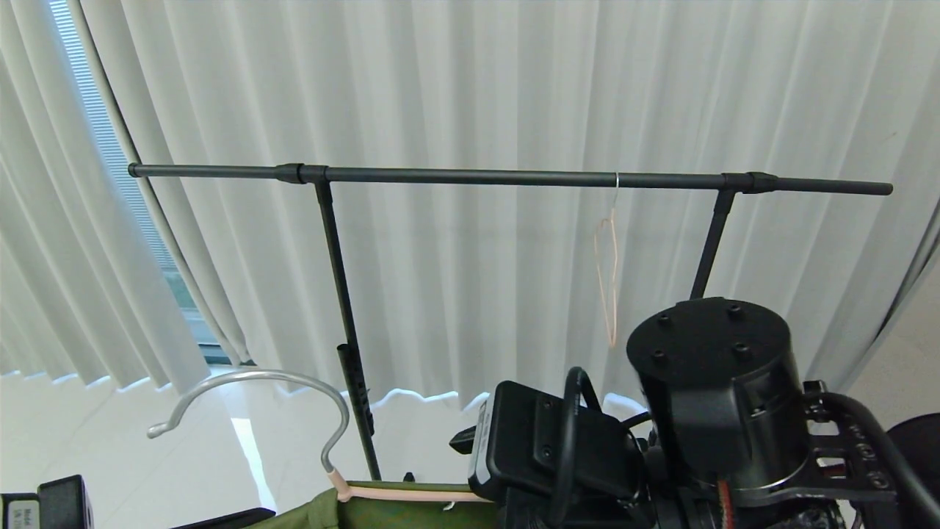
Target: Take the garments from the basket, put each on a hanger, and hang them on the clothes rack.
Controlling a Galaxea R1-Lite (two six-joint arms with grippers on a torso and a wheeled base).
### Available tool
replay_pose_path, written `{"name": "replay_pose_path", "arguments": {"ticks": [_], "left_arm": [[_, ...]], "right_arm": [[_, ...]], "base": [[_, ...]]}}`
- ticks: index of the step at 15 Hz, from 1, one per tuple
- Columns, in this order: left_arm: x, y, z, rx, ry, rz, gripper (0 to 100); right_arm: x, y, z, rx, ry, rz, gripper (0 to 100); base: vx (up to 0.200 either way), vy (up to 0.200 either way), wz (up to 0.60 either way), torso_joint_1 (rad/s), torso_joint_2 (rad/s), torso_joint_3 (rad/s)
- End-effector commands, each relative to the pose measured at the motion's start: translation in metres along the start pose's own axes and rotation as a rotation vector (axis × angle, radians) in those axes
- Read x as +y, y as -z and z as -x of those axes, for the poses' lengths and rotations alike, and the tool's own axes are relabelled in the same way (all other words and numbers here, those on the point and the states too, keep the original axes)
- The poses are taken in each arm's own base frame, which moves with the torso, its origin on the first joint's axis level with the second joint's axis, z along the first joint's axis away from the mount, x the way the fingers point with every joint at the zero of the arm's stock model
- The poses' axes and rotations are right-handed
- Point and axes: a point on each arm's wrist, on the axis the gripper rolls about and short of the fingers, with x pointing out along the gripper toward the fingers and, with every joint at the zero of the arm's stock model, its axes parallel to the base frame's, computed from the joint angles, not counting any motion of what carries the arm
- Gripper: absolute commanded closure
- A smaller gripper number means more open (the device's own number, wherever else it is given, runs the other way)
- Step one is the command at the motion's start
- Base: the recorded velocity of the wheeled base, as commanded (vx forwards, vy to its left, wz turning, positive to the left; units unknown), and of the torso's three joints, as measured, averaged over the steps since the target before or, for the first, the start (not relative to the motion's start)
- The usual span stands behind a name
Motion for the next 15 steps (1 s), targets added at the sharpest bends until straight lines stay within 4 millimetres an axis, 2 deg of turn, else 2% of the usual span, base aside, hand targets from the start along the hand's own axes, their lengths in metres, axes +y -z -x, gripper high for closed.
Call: {"name": "replay_pose_path", "arguments": {"ticks": [1, 2, 3, 11, 12, 15], "left_arm": [[0.0, -0.001, 0.0, -0.002, -0.002, -0.006, 100], [0.0, -0.001, 0.0, -0.002, -0.002, -0.011, 100], [0.0, -0.001, 0.0, -0.003, 0.0, -0.013, 100], [-0.001, -0.002, 0.001, -0.018, 0.01, -0.026, 100], [-0.001, -0.002, 0.001, -0.018, 0.01, -0.028, 0], [-0.001, 0.001, 0.001, -0.003, 0.007, -0.024, 0]], "right_arm": [[-0.003, 0.003, -0.007, 0.018, 0.0, -0.008, 0], [-0.004, 0.004, -0.007, 0.023, 0.001, -0.011, 0], [-0.004, 0.005, -0.007, 0.023, 0.004, -0.012, 100], [-0.01, 0.008, -0.005, 0.047, 0.027, -0.026, 100], [-0.01, 0.006, -0.004, 0.043, 0.03, -0.024, 100], [-0.006, 0.002, 0.012, 0.064, 0.026, -0.024, 100]], "base": [[0.0, 0.0, 0.0, 0.0, 0.0, 0.0], [0.0, 0.0, 0.0, 0.0, 0.0, 0.0], [0.0, 0.0, 0.0, 0.0, 0.0, 0.0], [0.0, 0.0, 0.0, 0.0, 0.0, 0.0], [0.0, 0.0, 0.0, 0.0, 0.0, 0.0], [0.0, 0.0, 0.0, 0.0, 0.0, 0.0]]}}
